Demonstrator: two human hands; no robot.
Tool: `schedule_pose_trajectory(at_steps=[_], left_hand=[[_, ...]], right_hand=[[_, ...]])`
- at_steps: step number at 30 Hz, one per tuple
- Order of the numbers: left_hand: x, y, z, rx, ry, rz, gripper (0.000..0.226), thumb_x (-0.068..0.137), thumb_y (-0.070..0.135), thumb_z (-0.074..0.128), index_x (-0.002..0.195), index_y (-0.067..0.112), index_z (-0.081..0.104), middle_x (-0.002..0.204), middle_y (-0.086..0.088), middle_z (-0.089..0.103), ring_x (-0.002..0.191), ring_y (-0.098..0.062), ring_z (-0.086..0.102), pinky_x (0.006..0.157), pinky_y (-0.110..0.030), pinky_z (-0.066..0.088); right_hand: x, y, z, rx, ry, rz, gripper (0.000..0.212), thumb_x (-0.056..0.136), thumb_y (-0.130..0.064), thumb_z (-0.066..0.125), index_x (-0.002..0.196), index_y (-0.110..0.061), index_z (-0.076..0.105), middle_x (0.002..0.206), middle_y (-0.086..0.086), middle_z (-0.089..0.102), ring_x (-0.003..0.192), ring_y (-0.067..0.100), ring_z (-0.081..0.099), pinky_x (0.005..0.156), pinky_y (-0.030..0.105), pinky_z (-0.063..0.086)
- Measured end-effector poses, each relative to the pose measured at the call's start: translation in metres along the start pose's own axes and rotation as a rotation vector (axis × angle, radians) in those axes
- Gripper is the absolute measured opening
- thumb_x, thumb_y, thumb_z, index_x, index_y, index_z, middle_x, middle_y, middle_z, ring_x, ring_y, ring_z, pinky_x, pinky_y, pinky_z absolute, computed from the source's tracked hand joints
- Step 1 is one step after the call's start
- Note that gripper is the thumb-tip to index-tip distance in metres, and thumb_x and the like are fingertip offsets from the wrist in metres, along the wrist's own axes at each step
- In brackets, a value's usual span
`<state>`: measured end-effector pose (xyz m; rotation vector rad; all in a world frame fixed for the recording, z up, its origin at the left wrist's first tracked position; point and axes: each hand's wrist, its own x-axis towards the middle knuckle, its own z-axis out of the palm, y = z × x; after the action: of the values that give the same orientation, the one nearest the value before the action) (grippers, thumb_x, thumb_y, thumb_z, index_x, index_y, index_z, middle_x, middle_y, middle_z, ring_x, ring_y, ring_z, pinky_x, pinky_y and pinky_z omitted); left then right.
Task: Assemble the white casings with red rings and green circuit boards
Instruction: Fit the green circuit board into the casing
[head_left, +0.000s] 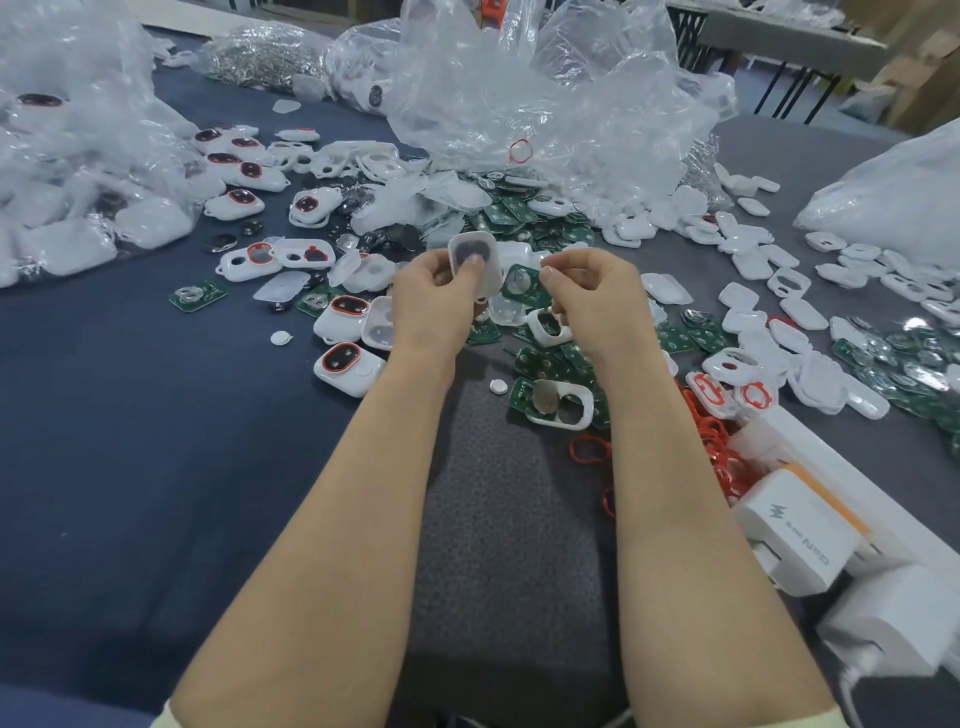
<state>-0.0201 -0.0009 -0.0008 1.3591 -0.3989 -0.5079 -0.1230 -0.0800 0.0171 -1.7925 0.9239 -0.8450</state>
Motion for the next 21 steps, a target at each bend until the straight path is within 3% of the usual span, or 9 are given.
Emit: schedule_pose_trajectory(at_steps=[4, 8, 11, 15, 21], left_hand=[[-0.0034, 0.0018, 0.0009, 0.009, -0.114, -0.013, 0.015, 0.092, 0.018, 0.063, 0.079, 0.021, 0.059, 0.069, 0.006, 0.058, 0.069, -0.009, 0.053, 0.07, -0.026, 0.044], [-0.0085, 0.0022, 0.0041, -0.054, -0.248, -0.075, 0.012, 0.093, 0.015, 0.062, 0.082, 0.015, 0.058, 0.073, 0.001, 0.062, 0.07, -0.012, 0.058, 0.078, -0.034, 0.054], [-0.0086, 0.0032, 0.0038, -0.123, -0.219, -0.074, 0.008, 0.093, 0.012, 0.061, 0.084, 0.011, 0.06, 0.08, -0.003, 0.062, 0.076, -0.014, 0.059, 0.083, -0.034, 0.054], [-0.0098, 0.0021, 0.0054, -0.152, -0.217, -0.073, 0.011, 0.092, 0.011, 0.061, 0.082, 0.012, 0.059, 0.08, -0.003, 0.061, 0.08, -0.016, 0.057, 0.087, -0.034, 0.049], [-0.0062, 0.001, 0.0008, -0.378, -0.262, -0.139, 0.009, 0.094, 0.007, 0.056, 0.086, 0.005, 0.059, 0.082, -0.005, 0.062, 0.072, -0.01, 0.061, 0.065, -0.016, 0.053]], right_hand=[[0.0011, 0.0022, 0.0001, 0.005, 0.009, -0.014, 0.006, 0.09, -0.015, 0.064, 0.091, -0.021, 0.064, 0.079, -0.007, 0.065, 0.063, 0.0, 0.055, 0.054, 0.011, 0.045], [0.0021, 0.0025, 0.0005, 0.104, -0.011, 0.02, 0.004, 0.089, -0.014, 0.066, 0.092, -0.016, 0.065, 0.075, -0.006, 0.065, 0.059, -0.001, 0.055, 0.058, 0.016, 0.044], [0.0023, 0.002, -0.0005, 0.294, -0.085, 0.124, 0.006, 0.089, -0.009, 0.065, 0.085, -0.014, 0.065, 0.068, -0.004, 0.062, 0.059, 0.007, 0.054, 0.062, 0.022, 0.046], [0.0019, 0.003, -0.0009, 0.335, -0.134, 0.162, 0.014, 0.091, -0.001, 0.058, 0.082, -0.01, 0.062, 0.069, 0.003, 0.056, 0.061, 0.012, 0.049, 0.064, 0.024, 0.044], [-0.0014, 0.0003, 0.006, 0.531, -0.163, 0.112, 0.019, 0.093, 0.004, 0.051, 0.081, -0.007, 0.059, 0.07, 0.004, 0.054, 0.059, 0.009, 0.047, 0.057, 0.015, 0.044]])
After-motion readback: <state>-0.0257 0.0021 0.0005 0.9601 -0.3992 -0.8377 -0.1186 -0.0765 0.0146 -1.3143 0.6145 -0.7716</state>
